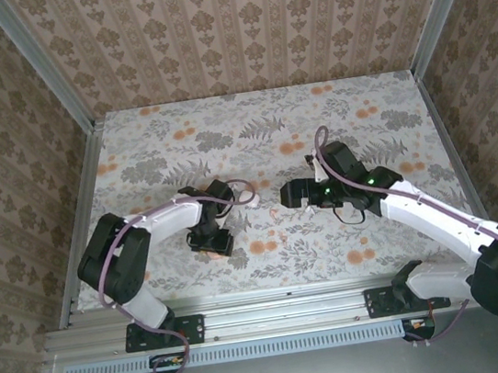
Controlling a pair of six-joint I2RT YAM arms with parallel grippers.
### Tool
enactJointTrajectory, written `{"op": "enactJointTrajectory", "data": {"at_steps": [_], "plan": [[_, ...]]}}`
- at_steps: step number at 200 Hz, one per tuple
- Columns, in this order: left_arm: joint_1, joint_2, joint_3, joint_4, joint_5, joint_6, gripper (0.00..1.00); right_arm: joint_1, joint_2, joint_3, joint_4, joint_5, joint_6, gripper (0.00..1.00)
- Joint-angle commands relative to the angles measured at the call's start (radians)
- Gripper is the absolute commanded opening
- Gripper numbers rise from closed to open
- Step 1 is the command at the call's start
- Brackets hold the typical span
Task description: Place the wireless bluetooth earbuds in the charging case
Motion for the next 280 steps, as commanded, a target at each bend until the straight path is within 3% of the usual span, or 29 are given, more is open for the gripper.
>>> {"op": "enactJointTrajectory", "data": {"at_steps": [1,20,53,81,109,139,167,189,220,280], "plan": [[0.01,0.019,-0.005,0.002,0.017,0.013,0.46,0.005,-0.037,-0.025,0.012,0.036,-0.006,1.0],[0.011,0.022,0.002,-0.009,0.008,0.014,0.38,0.005,-0.052,-0.028,0.001,0.046,-0.025,1.0],[0.006,-0.024,0.018,-0.012,-0.006,0.052,0.35,0.003,-0.04,-0.011,-0.037,0.034,-0.035,0.94],[-0.014,-0.123,0.019,0.034,0.015,0.179,0.35,-0.008,-0.022,0.012,-0.08,-0.023,-0.059,0.9],[-0.033,-0.247,0.011,0.159,0.115,0.332,0.35,-0.052,-0.001,0.047,-0.156,-0.121,-0.119,0.84],[-0.064,-0.355,-0.047,0.358,0.296,0.538,0.35,-0.115,0.022,0.074,-0.195,-0.274,-0.182,0.8],[-0.085,-0.42,-0.081,0.455,0.347,0.704,0.36,-0.141,0.068,0.119,-0.235,-0.403,-0.225,0.75],[-0.095,-0.425,-0.056,0.418,0.354,0.812,0.36,-0.131,0.097,0.138,-0.242,-0.464,-0.249,0.74],[-0.142,-0.434,-0.05,0.416,0.308,0.944,0.36,-0.125,0.123,0.13,-0.174,-0.544,-0.219,0.65],[-0.197,-0.413,-0.038,0.45,0.228,1.002,0.35,-0.055,0.141,0.087,0.02,-0.573,-0.142,0.6]]}}
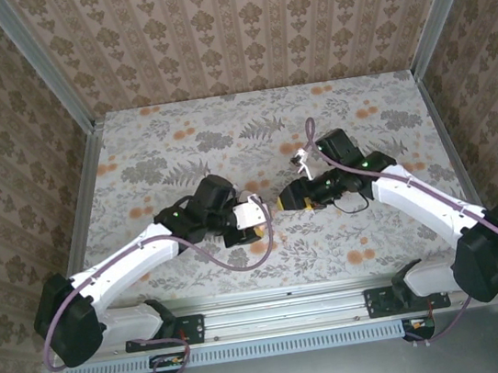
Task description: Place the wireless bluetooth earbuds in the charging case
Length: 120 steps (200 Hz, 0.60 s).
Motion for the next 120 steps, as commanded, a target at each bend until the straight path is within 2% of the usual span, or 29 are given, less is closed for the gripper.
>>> {"op": "enactJointTrajectory", "data": {"at_steps": [1,68,120], "plan": [[-0.017,0.002,0.029,0.021,-0.031,0.058,0.35,0.023,0.014,-0.015,0.08,-0.039,0.034,0.6],[-0.033,0.011,0.035,0.054,-0.043,0.018,0.35,0.076,0.049,-0.054,0.139,0.006,0.078,0.55],[-0.036,0.003,0.042,0.064,-0.046,0.021,0.35,0.1,0.074,-0.08,0.247,-0.012,0.136,0.5]]}}
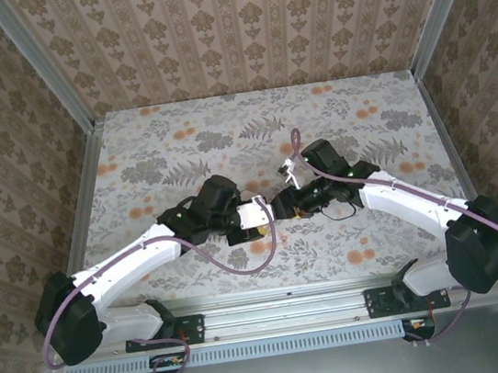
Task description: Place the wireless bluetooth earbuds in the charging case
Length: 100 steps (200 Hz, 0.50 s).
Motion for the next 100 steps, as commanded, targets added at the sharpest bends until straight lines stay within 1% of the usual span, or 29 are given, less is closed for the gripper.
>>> {"op": "enactJointTrajectory", "data": {"at_steps": [1,29,34,48,100], "plan": [[-0.007,-0.006,0.036,0.021,0.0,0.003,0.35,0.012,0.018,-0.019,0.082,-0.012,0.044,0.5],[-0.01,-0.006,0.035,0.023,-0.002,-0.002,0.35,0.026,0.019,-0.027,0.115,-0.016,0.064,0.49],[-0.011,-0.006,0.036,0.022,-0.002,-0.002,0.35,0.028,0.044,-0.028,0.116,-0.015,0.067,0.49],[-0.011,-0.008,0.036,0.024,-0.004,-0.003,0.35,0.033,0.052,-0.03,0.124,-0.015,0.069,0.48],[-0.017,-0.012,0.04,0.038,-0.005,-0.004,0.35,0.043,0.082,-0.021,0.153,-0.017,0.083,0.4]]}}
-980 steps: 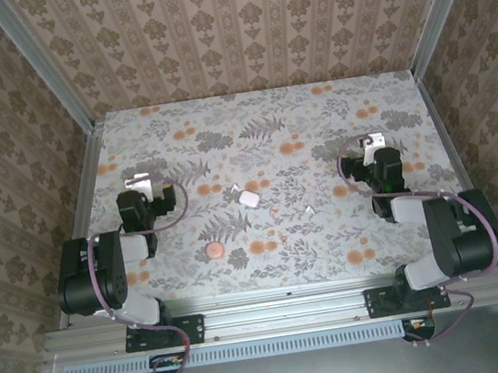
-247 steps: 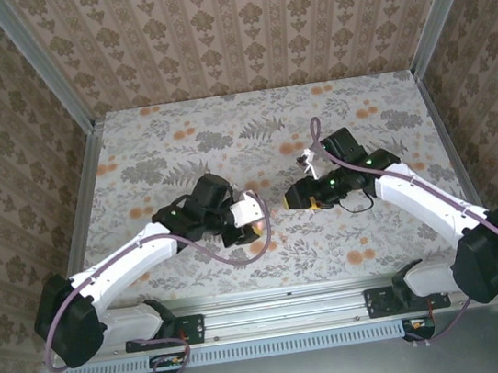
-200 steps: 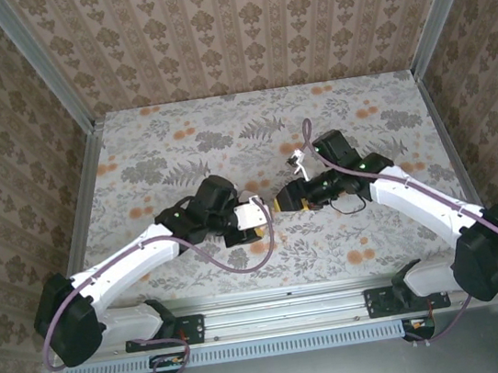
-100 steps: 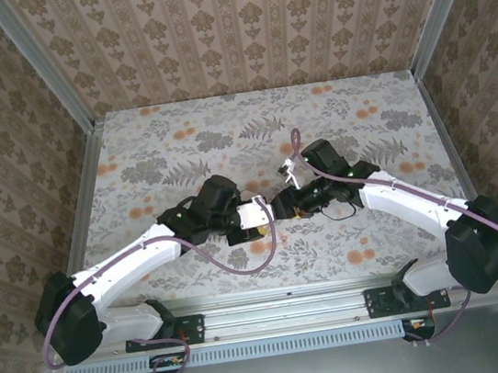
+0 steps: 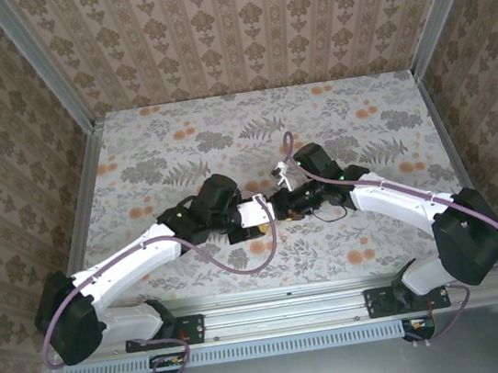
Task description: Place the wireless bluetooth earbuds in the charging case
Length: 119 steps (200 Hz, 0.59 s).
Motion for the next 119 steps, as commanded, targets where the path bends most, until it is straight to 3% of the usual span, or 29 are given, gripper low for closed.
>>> {"op": "enactJointTrajectory", "data": {"at_steps": [1,42,60,71,98,119], "plan": [[-0.011,-0.012,0.035,0.023,0.007,-0.005,0.35,0.01,0.02,-0.004,0.03,-0.015,0.018,0.4],[-0.011,-0.007,0.031,0.033,0.0,-0.011,0.36,0.013,0.013,-0.007,0.054,-0.024,0.012,0.23],[-0.01,0.005,0.038,0.034,-0.001,-0.023,0.39,0.013,-0.008,-0.016,0.063,-0.005,0.002,0.21],[-0.01,0.016,0.044,0.034,0.0,-0.033,0.46,0.013,-0.026,-0.021,0.062,0.007,-0.013,0.2],[0.017,0.018,0.038,0.073,0.037,-0.092,0.75,0.007,-0.103,-0.045,0.046,0.075,-0.097,0.2],[0.075,-0.003,0.016,0.132,0.142,-0.165,0.8,-0.035,-0.171,-0.097,0.073,0.113,-0.166,0.21]]}}
